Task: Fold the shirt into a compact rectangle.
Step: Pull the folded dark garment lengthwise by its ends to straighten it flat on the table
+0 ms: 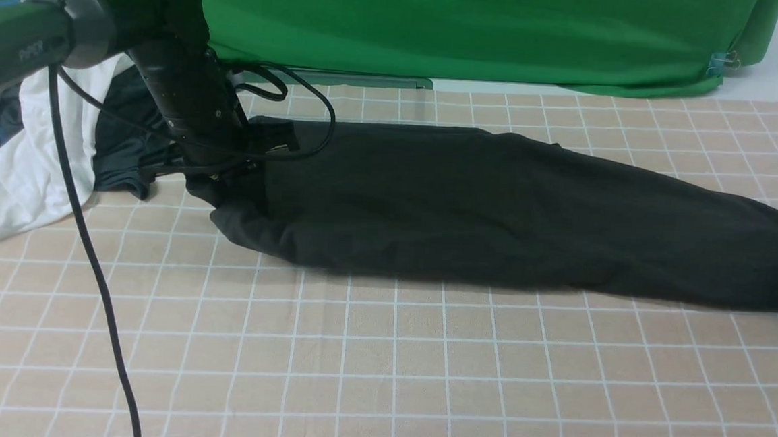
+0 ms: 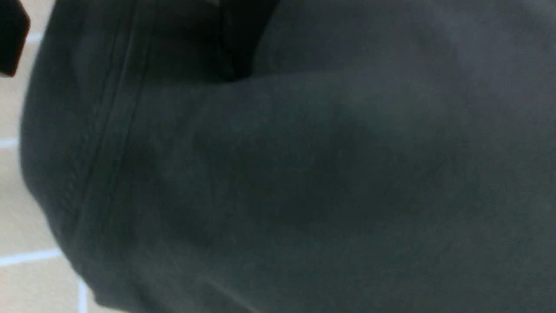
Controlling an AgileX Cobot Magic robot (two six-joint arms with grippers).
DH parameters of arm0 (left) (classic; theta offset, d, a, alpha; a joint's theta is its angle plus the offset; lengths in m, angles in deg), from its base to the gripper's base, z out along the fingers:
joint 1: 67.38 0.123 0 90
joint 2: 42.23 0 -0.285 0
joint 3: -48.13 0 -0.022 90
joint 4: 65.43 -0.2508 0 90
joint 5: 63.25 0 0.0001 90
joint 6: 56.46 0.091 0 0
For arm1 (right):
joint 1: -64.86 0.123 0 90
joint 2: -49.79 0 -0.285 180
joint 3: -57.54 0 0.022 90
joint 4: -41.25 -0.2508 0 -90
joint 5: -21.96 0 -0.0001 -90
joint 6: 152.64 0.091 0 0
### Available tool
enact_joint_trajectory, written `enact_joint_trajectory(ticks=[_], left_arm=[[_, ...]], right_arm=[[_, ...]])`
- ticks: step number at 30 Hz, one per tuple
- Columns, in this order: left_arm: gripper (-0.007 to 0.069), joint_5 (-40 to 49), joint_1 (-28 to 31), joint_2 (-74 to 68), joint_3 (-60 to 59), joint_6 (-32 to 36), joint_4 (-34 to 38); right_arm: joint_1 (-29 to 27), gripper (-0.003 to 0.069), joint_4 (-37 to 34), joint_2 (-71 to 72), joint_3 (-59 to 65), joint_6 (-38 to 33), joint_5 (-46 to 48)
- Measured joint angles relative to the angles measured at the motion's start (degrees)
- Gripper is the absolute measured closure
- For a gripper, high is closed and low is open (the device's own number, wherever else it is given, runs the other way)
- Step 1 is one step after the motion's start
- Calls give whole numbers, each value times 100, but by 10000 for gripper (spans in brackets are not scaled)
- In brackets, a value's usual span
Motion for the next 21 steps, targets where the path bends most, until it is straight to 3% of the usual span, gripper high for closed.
enact_joint_trajectory(ticks=[4, 6, 8, 9, 11, 12, 21], left_arm=[[445, 0, 0, 0, 0, 12, 35], [445, 0, 0, 0, 0, 26, 70], [445, 0, 0, 0, 0, 26, 87], [445, 0, 0, 0, 0, 31, 87], [445, 0, 0, 0, 0, 30, 99], [445, 0, 0, 0, 0, 30, 99], [445, -70, 0, 514, -680, 29, 15]], right_arm=[[0, 69, -6, -162, 0, -12, -128], [0, 146, -34, -267, 0, -20, -170], [0, 242, -68, -290, 0, -49, -178], [0, 361, -177, -296, 0, -141, -179], [0, 526, -396, -296, 0, -337, -139], [0, 566, -486, -286, 0, -434, -101], [-1, 604, -744, 191, 0, -539, 767]])
